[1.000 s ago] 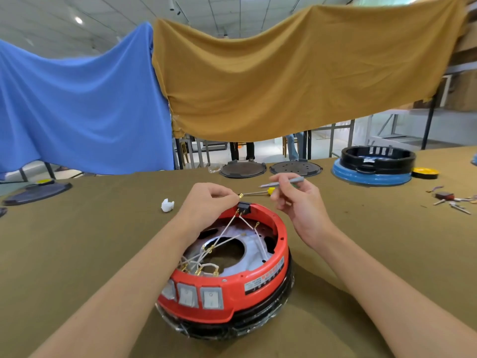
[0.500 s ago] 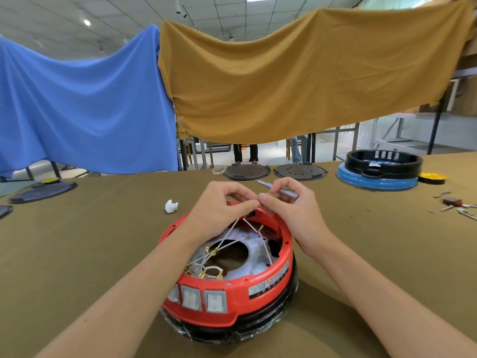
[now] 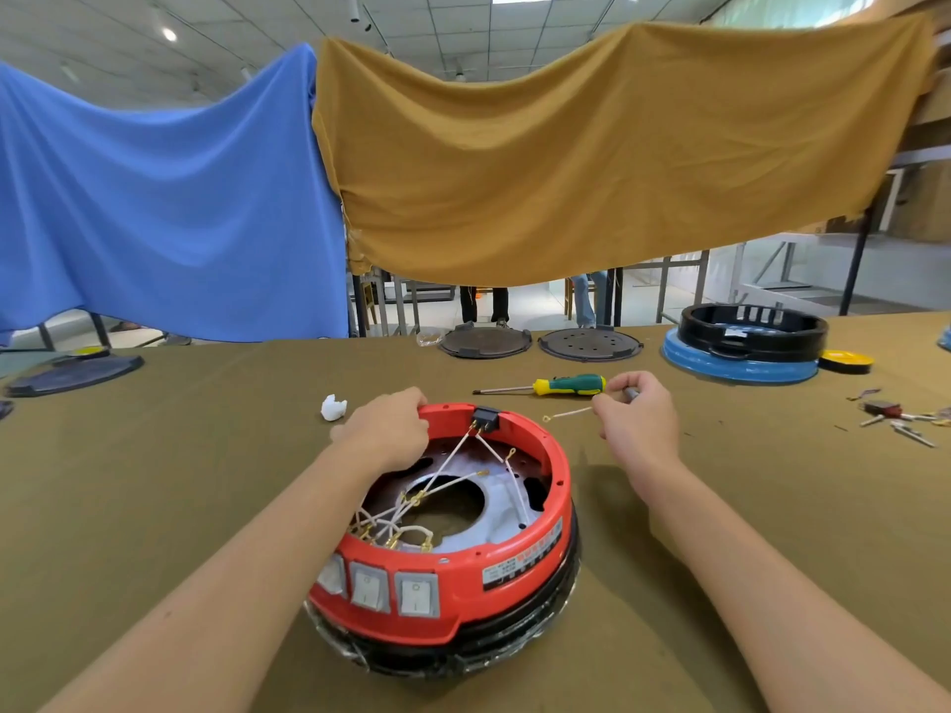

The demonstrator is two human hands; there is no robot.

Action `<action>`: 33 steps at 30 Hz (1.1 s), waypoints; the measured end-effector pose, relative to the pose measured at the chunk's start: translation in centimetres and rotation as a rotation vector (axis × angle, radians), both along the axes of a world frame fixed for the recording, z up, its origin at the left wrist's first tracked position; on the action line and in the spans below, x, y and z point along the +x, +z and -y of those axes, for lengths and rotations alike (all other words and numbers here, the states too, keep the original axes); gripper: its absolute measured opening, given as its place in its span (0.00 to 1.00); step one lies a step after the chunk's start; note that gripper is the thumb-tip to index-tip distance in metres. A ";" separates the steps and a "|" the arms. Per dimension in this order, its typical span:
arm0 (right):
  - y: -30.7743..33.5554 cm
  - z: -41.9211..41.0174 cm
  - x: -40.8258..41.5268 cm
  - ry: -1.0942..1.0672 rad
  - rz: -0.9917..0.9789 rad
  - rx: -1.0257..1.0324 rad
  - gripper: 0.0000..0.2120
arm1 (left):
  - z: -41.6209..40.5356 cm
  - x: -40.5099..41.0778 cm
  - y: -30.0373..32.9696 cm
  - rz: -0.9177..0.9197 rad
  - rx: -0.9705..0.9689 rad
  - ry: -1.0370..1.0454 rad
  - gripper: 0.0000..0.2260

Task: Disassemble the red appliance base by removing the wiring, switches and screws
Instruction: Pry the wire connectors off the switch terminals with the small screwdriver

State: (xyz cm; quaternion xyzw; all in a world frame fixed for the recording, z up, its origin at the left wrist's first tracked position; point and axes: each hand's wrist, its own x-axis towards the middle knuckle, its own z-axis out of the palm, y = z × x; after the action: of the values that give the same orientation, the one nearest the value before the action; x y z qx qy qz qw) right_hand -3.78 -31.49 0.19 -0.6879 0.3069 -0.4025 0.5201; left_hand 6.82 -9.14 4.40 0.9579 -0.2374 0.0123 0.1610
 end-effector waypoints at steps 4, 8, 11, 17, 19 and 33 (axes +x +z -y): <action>-0.6 0.6 0.5 0.018 -0.134 -0.072 0.10 | -0.6 0.4 0.3 0.029 -0.005 -0.090 0.14; -1.2 1.2 0.6 0.046 -0.230 -0.132 0.10 | -1.6 1.0 1.1 -0.101 -0.043 -0.213 0.12; -1.5 1.4 0.4 0.005 -0.301 -0.173 0.11 | -2.0 1.1 1.4 -0.099 -0.034 -0.279 0.12; -0.5 0.8 0.2 -0.027 -0.011 -0.071 0.07 | -2.8 1.2 1.1 -0.009 0.111 -0.313 0.09; 0.0 0.0 0.2 0.061 0.114 -0.029 0.11 | -3.1 1.0 0.8 0.032 0.129 -0.303 0.14; 1.6 -4.6 -1.5 0.579 0.381 0.022 0.07 | -3.4 0.5 0.9 -0.082 -0.149 -0.454 0.07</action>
State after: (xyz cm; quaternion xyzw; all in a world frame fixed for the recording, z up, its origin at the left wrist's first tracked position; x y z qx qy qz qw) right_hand -5.30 -26.87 1.81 -0.6532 0.0008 -0.3563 0.6681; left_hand 7.29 -5.75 5.28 0.8653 -0.4382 -0.0457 0.2392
